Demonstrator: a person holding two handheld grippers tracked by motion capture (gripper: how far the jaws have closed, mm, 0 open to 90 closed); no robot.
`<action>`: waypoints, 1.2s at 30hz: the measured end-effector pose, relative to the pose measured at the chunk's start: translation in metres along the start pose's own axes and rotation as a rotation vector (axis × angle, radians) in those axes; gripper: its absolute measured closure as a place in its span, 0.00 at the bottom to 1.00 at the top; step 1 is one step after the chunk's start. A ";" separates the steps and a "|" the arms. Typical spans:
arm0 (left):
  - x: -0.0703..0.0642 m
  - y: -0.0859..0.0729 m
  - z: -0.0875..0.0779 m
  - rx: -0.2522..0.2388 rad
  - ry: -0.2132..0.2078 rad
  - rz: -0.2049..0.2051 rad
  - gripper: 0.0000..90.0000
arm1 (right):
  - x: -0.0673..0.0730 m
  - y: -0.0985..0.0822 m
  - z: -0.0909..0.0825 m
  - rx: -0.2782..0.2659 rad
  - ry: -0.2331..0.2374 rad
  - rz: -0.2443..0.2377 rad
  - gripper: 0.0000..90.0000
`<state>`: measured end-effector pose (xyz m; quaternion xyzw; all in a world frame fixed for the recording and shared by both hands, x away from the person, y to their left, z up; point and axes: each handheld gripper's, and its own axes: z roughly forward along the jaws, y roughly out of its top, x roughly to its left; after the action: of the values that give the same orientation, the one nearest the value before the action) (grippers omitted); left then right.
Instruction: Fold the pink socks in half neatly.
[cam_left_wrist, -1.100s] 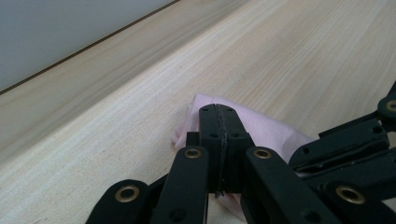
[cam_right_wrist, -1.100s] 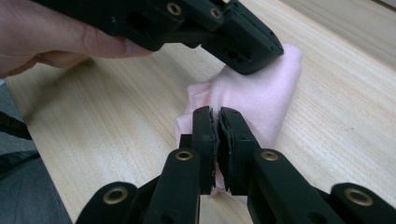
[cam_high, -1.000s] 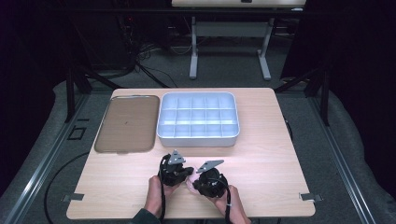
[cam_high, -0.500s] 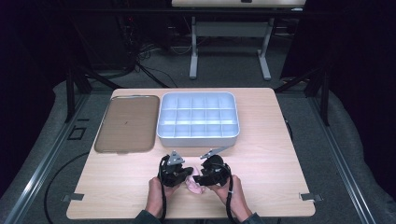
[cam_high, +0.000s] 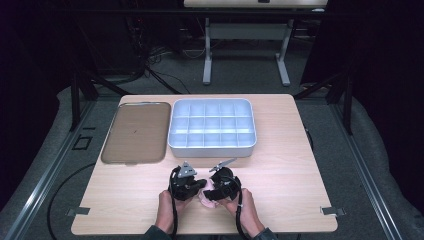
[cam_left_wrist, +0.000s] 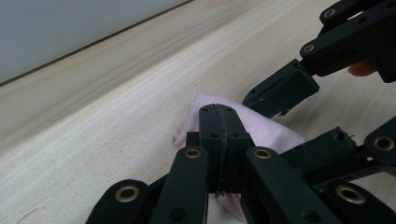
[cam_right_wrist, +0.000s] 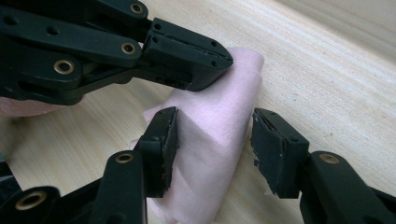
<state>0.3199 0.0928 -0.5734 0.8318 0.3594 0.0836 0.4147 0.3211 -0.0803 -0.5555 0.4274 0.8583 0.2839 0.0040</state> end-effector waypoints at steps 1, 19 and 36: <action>0.000 0.000 0.000 -0.002 -0.001 0.001 1.00 | 0.000 0.000 0.000 0.000 0.000 -0.002 0.56; 0.004 -0.002 0.000 -0.018 -0.026 -0.003 1.00 | -0.010 -0.004 0.003 -0.010 0.096 0.013 0.79; 0.023 -0.013 -0.030 -0.070 0.142 -0.058 0.32 | -0.009 -0.007 0.002 -0.037 0.085 -0.016 0.83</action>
<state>0.3169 0.1318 -0.5675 0.7980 0.4086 0.1429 0.4193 0.3222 -0.0890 -0.5623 0.4080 0.8557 0.3175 -0.0223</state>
